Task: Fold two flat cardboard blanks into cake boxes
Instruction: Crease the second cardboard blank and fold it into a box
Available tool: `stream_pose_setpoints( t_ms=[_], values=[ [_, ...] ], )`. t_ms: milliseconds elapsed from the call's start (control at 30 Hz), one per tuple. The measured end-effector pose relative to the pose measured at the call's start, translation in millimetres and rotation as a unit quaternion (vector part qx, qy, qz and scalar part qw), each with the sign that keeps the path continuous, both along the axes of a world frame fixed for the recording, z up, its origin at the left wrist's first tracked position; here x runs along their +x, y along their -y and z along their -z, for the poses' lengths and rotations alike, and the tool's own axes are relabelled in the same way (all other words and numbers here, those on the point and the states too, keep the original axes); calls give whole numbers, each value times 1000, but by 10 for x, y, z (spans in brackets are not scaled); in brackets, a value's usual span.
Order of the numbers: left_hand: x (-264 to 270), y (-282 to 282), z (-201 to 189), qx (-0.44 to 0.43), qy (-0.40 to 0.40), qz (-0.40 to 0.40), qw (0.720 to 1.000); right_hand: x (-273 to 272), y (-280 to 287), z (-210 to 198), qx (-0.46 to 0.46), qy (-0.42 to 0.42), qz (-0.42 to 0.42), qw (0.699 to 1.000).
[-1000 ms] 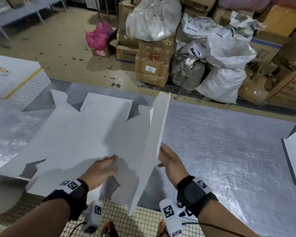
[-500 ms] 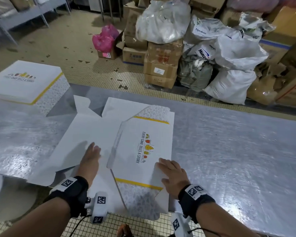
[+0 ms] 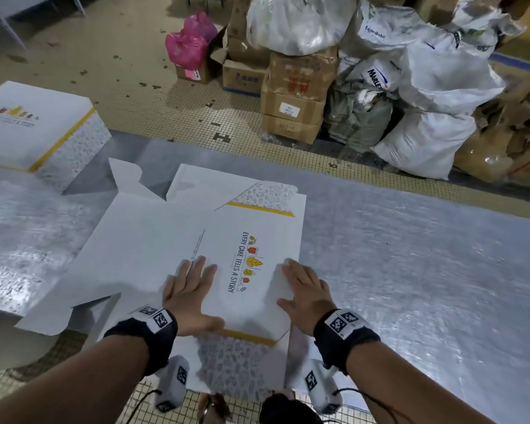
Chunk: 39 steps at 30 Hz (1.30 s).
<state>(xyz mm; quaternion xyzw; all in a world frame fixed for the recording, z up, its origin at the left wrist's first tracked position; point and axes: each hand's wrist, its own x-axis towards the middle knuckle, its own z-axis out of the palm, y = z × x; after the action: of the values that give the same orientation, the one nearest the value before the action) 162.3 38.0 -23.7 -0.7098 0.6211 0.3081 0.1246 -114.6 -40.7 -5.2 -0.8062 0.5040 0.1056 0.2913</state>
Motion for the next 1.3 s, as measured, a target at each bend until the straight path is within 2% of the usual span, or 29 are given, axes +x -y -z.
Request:
stream_pose_setpoints(
  t_ms=[133, 333, 633, 833, 1033, 1300],
  values=[
    [-39, 40, 22, 15, 51, 12, 999, -29, 413, 98, -25, -54, -24, 998],
    [-43, 79, 7, 48, 61, 16, 997, 25, 879, 229, -44, -85, -27, 995],
    [-77, 51, -12, 50, 55, 9, 997, 42, 822, 340, -72, -104, -31, 991],
    [-73, 41, -15, 36, 51, 6, 998, 9, 842, 295, -50, -93, -46, 993],
    [-57, 30, 10, 27, 54, 2, 998, -71, 436, 224, -24, -88, -77, 993],
    [-40, 27, 34, 15, 43, -1, 999, -21, 293, 154, 5, -94, -40, 995]
  ],
)
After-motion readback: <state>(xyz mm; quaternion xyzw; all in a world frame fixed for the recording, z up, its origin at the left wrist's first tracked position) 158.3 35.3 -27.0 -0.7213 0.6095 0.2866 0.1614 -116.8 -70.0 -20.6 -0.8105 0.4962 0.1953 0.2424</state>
